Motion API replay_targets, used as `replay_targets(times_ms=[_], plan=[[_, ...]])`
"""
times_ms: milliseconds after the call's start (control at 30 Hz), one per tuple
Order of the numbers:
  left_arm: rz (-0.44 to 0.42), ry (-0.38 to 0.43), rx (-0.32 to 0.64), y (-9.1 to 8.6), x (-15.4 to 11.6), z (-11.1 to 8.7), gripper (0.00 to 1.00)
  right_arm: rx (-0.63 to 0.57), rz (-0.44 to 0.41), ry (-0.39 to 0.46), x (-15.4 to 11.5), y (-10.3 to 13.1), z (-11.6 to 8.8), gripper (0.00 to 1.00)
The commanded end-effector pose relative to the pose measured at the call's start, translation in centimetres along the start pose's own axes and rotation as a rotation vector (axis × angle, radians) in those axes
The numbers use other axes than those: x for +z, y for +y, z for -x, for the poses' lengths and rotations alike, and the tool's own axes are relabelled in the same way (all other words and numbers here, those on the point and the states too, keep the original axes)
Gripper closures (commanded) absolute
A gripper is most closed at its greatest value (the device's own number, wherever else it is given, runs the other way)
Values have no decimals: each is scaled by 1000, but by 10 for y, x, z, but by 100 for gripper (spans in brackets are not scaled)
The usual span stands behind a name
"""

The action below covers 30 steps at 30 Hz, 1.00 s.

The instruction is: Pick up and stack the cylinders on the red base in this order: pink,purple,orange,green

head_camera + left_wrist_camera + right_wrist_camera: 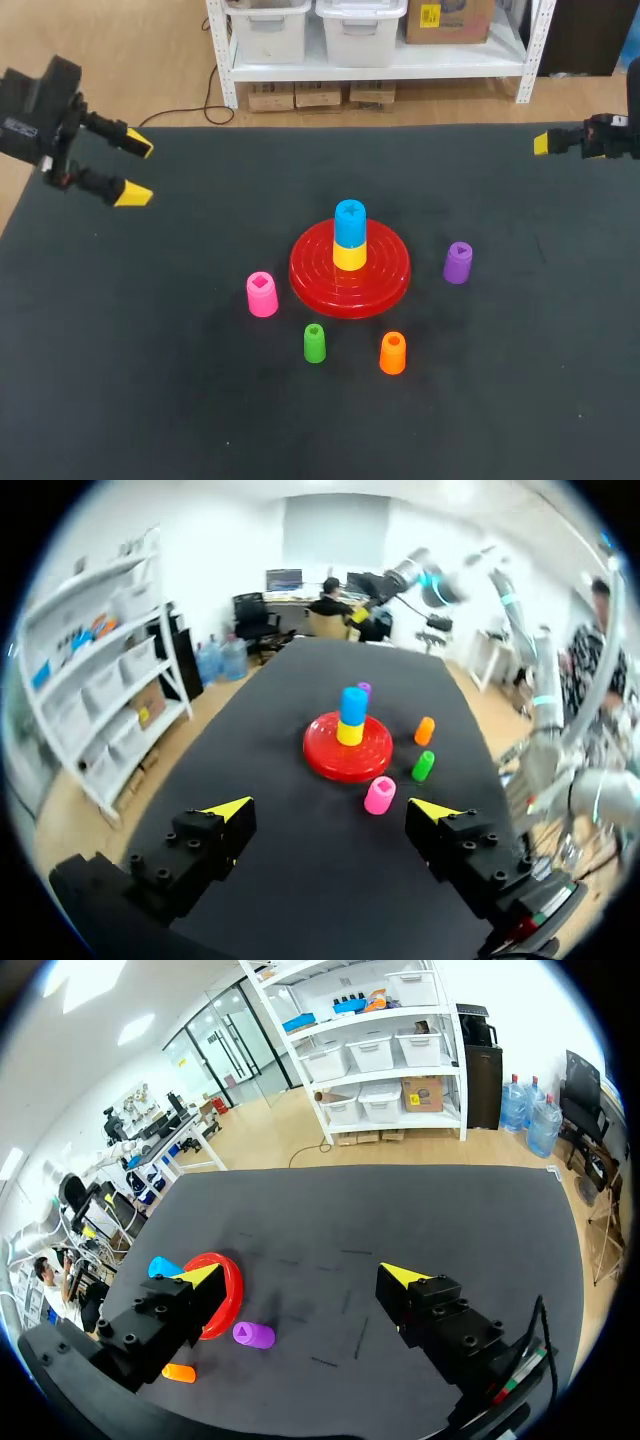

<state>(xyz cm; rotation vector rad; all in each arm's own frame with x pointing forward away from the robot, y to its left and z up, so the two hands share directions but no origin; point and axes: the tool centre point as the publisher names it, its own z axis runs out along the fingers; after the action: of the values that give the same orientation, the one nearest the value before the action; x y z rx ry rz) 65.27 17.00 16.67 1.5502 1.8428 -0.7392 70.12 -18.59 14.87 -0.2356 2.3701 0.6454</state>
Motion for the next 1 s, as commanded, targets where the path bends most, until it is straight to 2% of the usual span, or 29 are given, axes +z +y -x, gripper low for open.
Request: replay_targets(times_ms=[33, 133, 267, 367, 533, 767, 1000], plan=[[-20, 128, 344, -8, 12, 3, 0, 0, -5, 1, -1, 1, 0, 0], [-87, 83, 348, -13, 16, 5, 0, 0, -5, 1, -1, 1, 0, 0], [-131, 73, 366, -19, 19, 8, 0, 0, -5, 1, -1, 1, 0, 0], [-135, 60, 367, -19, 19, 9, 0, 0, -5, 1, -1, 1, 0, 0], [-96, 30, 304, -8, 16, 4, 0, 0, -5, 1, -1, 1, 0, 0], [-155, 10, 344, -6, 12, 2, 0, 0, -5, 1, -1, 1, 0, 0], [-142, 0, 333, -7, 14, 0, 0, 0, -5, 1, -1, 1, 0, 0]])
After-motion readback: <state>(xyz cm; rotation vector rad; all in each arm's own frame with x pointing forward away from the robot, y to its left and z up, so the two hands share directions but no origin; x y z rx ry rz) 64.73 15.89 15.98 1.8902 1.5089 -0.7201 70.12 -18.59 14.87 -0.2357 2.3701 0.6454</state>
